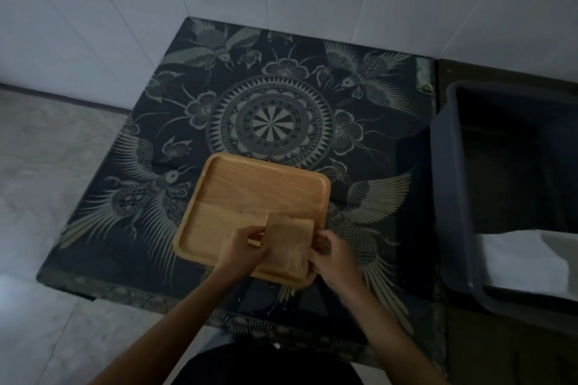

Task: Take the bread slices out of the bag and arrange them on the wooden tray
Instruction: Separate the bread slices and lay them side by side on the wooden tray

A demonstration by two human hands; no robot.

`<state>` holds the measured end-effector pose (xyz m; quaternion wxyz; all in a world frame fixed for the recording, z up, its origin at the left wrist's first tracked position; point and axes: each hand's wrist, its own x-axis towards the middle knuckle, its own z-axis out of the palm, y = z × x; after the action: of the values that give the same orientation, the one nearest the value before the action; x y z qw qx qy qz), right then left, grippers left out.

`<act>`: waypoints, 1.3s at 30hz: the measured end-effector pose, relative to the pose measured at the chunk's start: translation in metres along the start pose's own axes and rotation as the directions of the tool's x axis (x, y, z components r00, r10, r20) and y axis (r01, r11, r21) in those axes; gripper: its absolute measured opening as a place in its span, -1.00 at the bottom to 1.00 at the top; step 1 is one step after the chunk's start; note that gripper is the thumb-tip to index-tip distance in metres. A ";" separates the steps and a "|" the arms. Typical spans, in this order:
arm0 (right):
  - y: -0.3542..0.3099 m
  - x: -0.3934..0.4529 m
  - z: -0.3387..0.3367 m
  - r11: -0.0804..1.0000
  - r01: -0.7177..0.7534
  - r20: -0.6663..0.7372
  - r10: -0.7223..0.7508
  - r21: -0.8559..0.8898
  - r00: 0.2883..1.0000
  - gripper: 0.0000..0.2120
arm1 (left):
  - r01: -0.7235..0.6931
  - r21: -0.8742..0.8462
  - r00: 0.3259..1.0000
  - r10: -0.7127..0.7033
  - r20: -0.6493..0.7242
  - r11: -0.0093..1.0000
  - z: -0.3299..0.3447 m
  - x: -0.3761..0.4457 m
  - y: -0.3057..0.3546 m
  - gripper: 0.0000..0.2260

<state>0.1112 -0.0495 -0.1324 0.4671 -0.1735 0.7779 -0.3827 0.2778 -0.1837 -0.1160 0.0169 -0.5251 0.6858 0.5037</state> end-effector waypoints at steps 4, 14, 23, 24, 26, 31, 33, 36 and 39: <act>-0.009 -0.001 -0.001 0.997 0.057 0.040 -0.055 -0.051 0.998 -0.70 | 0.063 -0.102 0.998 -0.064 -0.003 0.993 -0.002 -0.001 -0.003 -0.68; -0.033 -0.003 0.019 0.999 0.035 0.058 -0.036 0.017 0.998 -0.60 | 0.203 -0.415 0.979 -0.187 0.080 0.887 -0.036 0.006 -0.018 -0.73; -0.058 0.007 0.098 0.997 -0.045 0.038 0.042 0.068 0.998 -0.76 | 0.120 -0.314 0.989 -0.086 0.119 0.942 -0.110 0.036 -0.054 -0.83; -0.059 0.011 0.108 0.996 -0.054 0.038 0.051 0.076 0.998 -0.75 | 0.111 -0.291 0.991 -0.083 0.108 0.950 -0.116 0.040 -0.061 -0.85; -0.064 0.015 0.126 0.996 -0.063 0.039 0.061 0.062 0.997 -0.81 | 0.091 -0.230 0.994 -0.075 0.079 0.969 -0.127 0.046 -0.071 -0.84; -0.072 0.024 0.157 0.990 -0.142 0.017 0.142 0.020 0.990 -0.81 | 0.089 -0.120 0.994 -0.081 0.077 0.989 -0.142 0.059 -0.087 -0.73; -0.072 0.029 0.166 0.983 -0.181 0.008 0.181 0.023 0.984 -0.79 | 0.090 -0.094 0.993 -0.082 0.085 0.991 -0.146 0.065 -0.092 -0.73; -0.067 0.036 0.174 0.981 -0.195 -0.016 0.194 -0.011 0.981 -0.72 | 0.073 -0.057 0.995 -0.069 0.066 0.996 -0.147 0.070 -0.094 -0.79; -0.066 0.037 0.177 0.973 -0.226 -0.038 0.225 -0.038 0.974 -0.82 | 0.036 0.018 0.998 -0.037 0.055 0.999 -0.149 0.070 -0.094 -0.88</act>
<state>0.2391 -0.1918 -0.1520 0.4908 -0.0876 0.8081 -0.3137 0.3910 -0.3332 -0.1442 0.0497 -0.5232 0.6796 0.5117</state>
